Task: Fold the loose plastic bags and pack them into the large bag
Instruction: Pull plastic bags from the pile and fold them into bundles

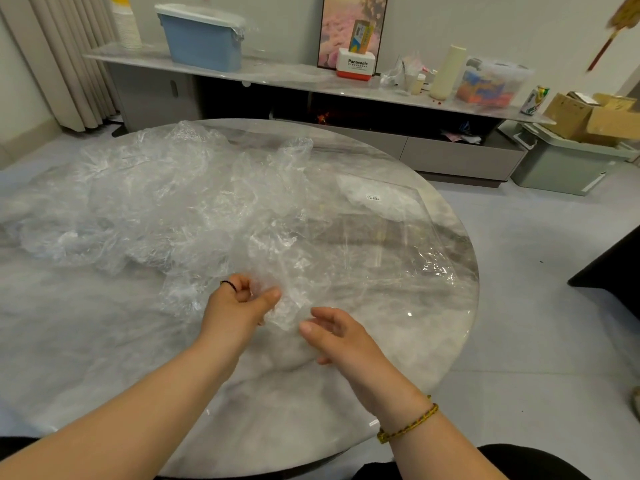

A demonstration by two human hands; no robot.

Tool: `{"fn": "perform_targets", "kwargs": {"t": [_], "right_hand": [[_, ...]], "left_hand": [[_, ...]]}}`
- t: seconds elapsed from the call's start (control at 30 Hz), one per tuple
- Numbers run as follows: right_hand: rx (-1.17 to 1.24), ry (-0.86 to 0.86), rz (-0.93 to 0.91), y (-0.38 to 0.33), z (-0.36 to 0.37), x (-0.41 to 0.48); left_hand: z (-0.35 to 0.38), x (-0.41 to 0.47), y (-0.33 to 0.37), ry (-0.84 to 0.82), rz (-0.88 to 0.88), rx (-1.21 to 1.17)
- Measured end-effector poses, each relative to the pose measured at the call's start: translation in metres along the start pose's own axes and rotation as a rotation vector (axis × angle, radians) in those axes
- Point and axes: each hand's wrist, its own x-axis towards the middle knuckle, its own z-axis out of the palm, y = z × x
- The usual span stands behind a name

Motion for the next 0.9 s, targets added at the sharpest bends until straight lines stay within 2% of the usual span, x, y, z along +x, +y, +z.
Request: {"fn": "perform_targets", "kwargs": {"t": [0.2,0.33,0.4,0.5,0.6,0.77,0.9], "right_hand": [[0.216,0.128,-0.155,-0.005,0.004,0.003],[0.286,0.305,-0.148,-0.008,-0.007,0.010],[0.247,0.425,-0.154,-0.008,-0.018,0.015],[0.160,0.533,-0.134,-0.009,-0.038,0.018],[0.097,0.593,-0.122,-0.013,-0.061,0.017],[0.112,0.666,-0.106,-0.017,-0.092,0.011],[0.167,0.722,-0.108,-0.018,-0.110,0.007]], "left_hand": [[0.012,-0.011,-0.011,-0.113,-0.076,-0.015],[0.015,-0.012,-0.015,-0.226,-0.155,-0.014],[0.017,-0.012,-0.014,-0.235,-0.160,0.031],[0.016,-0.004,-0.009,-0.157,-0.051,0.173],[0.017,0.011,0.001,-0.108,0.156,0.333],[0.047,0.040,0.008,-0.250,0.362,0.725],[0.078,0.061,0.002,-0.294,0.380,1.005]]}}
